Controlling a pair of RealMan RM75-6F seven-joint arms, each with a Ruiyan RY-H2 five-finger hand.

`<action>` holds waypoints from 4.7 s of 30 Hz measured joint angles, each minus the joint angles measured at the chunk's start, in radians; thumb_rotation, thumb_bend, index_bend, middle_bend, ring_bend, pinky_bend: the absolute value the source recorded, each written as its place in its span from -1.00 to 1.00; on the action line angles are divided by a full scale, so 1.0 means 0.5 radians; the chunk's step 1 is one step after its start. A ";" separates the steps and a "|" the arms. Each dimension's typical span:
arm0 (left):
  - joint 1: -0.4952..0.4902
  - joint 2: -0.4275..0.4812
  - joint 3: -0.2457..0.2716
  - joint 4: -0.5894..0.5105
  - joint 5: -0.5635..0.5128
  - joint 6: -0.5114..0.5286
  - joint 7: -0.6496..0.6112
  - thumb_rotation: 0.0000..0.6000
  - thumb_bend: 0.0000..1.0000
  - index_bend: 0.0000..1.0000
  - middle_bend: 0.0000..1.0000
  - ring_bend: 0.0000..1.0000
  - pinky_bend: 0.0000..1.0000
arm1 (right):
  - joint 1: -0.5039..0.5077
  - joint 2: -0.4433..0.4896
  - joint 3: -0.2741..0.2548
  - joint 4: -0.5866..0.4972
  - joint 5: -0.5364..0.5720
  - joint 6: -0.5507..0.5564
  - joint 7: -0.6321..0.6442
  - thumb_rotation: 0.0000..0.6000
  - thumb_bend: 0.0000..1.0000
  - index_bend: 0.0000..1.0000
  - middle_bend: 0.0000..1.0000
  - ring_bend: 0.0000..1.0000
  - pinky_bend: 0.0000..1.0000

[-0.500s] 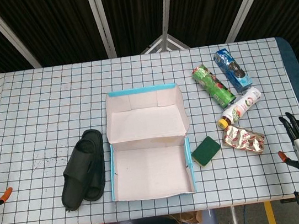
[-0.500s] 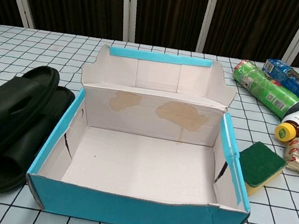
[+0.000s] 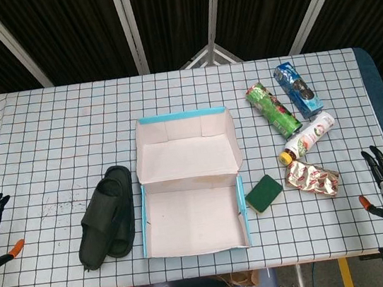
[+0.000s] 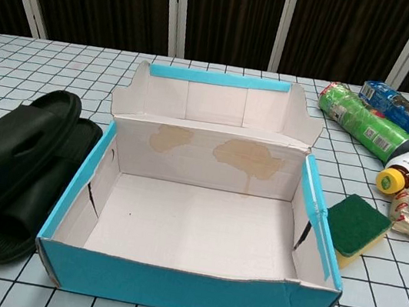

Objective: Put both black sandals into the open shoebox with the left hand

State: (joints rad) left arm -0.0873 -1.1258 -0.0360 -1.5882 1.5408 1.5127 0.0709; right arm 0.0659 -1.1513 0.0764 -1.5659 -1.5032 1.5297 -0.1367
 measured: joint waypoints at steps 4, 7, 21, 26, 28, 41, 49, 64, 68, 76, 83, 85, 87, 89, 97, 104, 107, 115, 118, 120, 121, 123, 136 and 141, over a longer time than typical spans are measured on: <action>-0.061 0.019 0.037 -0.028 0.084 -0.090 0.046 1.00 -0.52 -0.91 -0.96 -1.00 -0.84 | -0.015 0.006 0.003 -0.038 0.077 -0.021 -0.031 1.00 -0.53 -0.80 -0.85 -0.62 -0.50; -0.165 0.088 0.063 -0.075 0.200 -0.246 0.102 1.00 -0.55 -0.96 -0.98 -1.00 -0.84 | -0.022 0.012 0.005 -0.091 0.116 -0.040 -0.068 1.00 -0.53 -0.80 -0.85 -0.62 -0.50; -0.557 0.361 0.036 -0.419 0.360 -0.749 0.829 1.00 -0.61 -0.97 -0.92 -1.00 -0.85 | -0.024 0.049 0.002 -0.206 0.241 -0.138 -0.156 1.00 -0.53 -0.80 -0.85 -0.62 -0.50; -0.603 0.284 0.041 -0.398 0.365 -0.814 0.877 1.00 -0.61 -0.96 -0.92 -1.00 -0.85 | -0.025 0.073 0.002 -0.240 0.285 -0.175 -0.159 1.00 -0.53 -0.80 -0.85 -0.62 -0.50; -0.612 0.243 0.044 -0.383 0.352 -0.827 0.864 1.00 -0.61 -0.96 -0.92 -1.00 -0.85 | -0.024 0.080 0.000 -0.249 0.284 -0.179 -0.160 1.00 -0.53 -0.80 -0.85 -0.62 -0.50; -0.683 -0.005 0.032 -0.224 0.234 -0.893 0.785 1.00 -0.61 -0.96 -0.84 -1.00 -0.85 | -0.016 0.102 -0.002 -0.256 0.309 -0.216 -0.131 1.00 -0.53 -0.80 -0.85 -0.62 -0.50; -0.759 -0.133 0.014 -0.163 0.141 -0.989 0.841 1.00 -0.61 -0.85 -0.66 -1.00 -0.85 | -0.009 0.110 0.001 -0.254 0.318 -0.233 -0.115 1.00 -0.53 -0.80 -0.85 -0.62 -0.50; -0.786 -0.199 0.007 -0.110 0.129 -0.893 0.898 1.00 -0.31 -0.26 -0.09 -0.92 -0.85 | -0.013 0.134 -0.018 -0.300 0.331 -0.254 -0.128 1.00 -0.53 -0.80 -0.85 -0.62 -0.50; -0.780 -0.166 -0.004 -0.116 0.100 -0.858 0.942 1.00 -0.21 -0.13 -0.05 -0.90 -0.85 | -0.010 0.145 -0.020 -0.322 0.350 -0.268 -0.137 1.00 -0.53 -0.80 -0.85 -0.62 -0.50; -0.785 -0.015 -0.045 -0.217 0.102 -0.779 1.034 1.00 -0.17 -0.04 -0.03 -0.87 -0.85 | -0.003 0.149 -0.027 -0.339 0.363 -0.291 -0.155 1.00 -0.53 -0.80 -0.85 -0.62 -0.50; -0.877 0.151 -0.176 -0.421 0.255 -0.704 1.367 1.00 -0.18 -0.03 0.00 -0.87 -0.81 | 0.013 0.151 -0.033 -0.344 0.363 -0.322 -0.154 1.00 -0.53 -0.80 -0.85 -0.62 -0.50; -0.942 0.201 -0.237 -0.496 0.353 -0.699 1.496 1.00 -0.19 -0.03 0.00 -0.87 -0.79 | 0.013 0.153 -0.032 -0.343 0.369 -0.324 -0.146 1.00 -0.53 -0.80 -0.85 -0.62 -0.50; -1.026 0.243 -0.297 -0.558 0.470 -0.713 1.624 1.00 -0.20 -0.02 0.00 -0.87 -0.78 | 0.012 0.156 -0.031 -0.340 0.374 -0.324 -0.137 1.00 -0.53 -0.80 -0.85 -0.62 -0.50; -1.113 0.270 -0.345 -0.598 0.573 -0.750 1.724 1.00 -0.21 -0.02 -0.01 -0.87 -0.78 | 0.011 0.159 -0.029 -0.337 0.380 -0.325 -0.124 1.00 -0.53 -0.80 -0.85 -0.62 -0.50; -1.444 0.252 -0.411 -0.692 0.787 -1.214 1.960 1.00 -0.21 -0.02 0.00 -0.87 -0.75 | 0.008 0.179 -0.029 -0.322 0.383 -0.335 -0.062 1.00 -0.53 -0.80 -0.85 -0.62 -0.50; -1.668 -0.033 -0.417 -0.607 0.786 -1.481 1.975 1.00 -0.21 -0.02 -0.01 -0.87 -0.72 | 0.009 0.189 -0.025 -0.314 0.406 -0.350 -0.036 1.00 -0.53 -0.80 -0.85 -0.62 -0.50; -1.744 -0.168 -0.424 -0.509 0.748 -1.538 1.935 1.00 -0.21 -0.02 -0.01 -0.87 -0.72 | 0.013 0.191 -0.020 -0.310 0.418 -0.359 -0.031 1.00 -0.53 -0.80 -0.85 -0.62 -0.50; -1.852 -0.434 -0.415 -0.320 0.586 -1.624 1.820 1.00 -0.21 -0.03 0.00 -0.87 -0.72 | 0.026 0.201 -0.013 -0.305 0.464 -0.401 -0.024 1.00 -0.53 -0.80 -0.85 -0.62 -0.50; -1.874 -0.513 -0.402 -0.290 0.530 -1.655 1.813 1.00 -0.21 -0.03 0.00 -0.87 -0.71 | 0.030 0.203 -0.014 -0.306 0.468 -0.410 -0.022 1.00 -0.53 -0.80 -0.85 -0.62 -0.50; -1.891 -0.559 -0.389 -0.279 0.503 -1.675 1.822 1.00 -0.21 -0.03 0.00 -0.87 -0.71 | 0.031 0.205 -0.014 -0.306 0.474 -0.412 -0.022 1.00 -0.53 -0.80 -0.85 -0.62 -0.50; -1.897 -0.573 -0.384 -0.276 0.490 -1.685 1.828 1.00 -0.21 -0.03 0.00 -0.87 -0.71 | 0.032 0.205 -0.013 -0.306 0.480 -0.414 -0.023 1.00 -0.53 -0.80 -0.85 -0.62 -0.50; -1.911 -0.600 -0.377 -0.275 0.462 -1.708 1.848 1.00 -0.21 -0.03 0.00 -0.87 -0.71 | 0.033 0.205 -0.011 -0.307 0.485 -0.416 -0.024 1.00 -0.53 -0.80 -0.85 -0.62 -0.50; -1.959 -0.741 -0.326 -0.202 0.307 -1.773 1.987 1.00 -0.21 -0.03 -0.01 -0.87 -0.69 | 0.035 0.215 -0.019 -0.317 0.500 -0.431 -0.022 1.00 -0.53 -0.80 -0.85 -0.62 -0.50; -1.970 -0.779 -0.294 -0.138 0.274 -1.776 1.998 1.00 -0.21 -0.03 -0.02 -0.87 -0.69 | 0.040 0.214 -0.019 -0.319 0.506 -0.437 -0.028 1.00 -0.53 -0.80 -0.85 -0.62 -0.50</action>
State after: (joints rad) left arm -1.0723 -1.5152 -0.1831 -1.6572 1.6776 0.6250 1.0697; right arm 0.0857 -1.0442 0.0667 -1.7254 -1.2502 1.3110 -0.1508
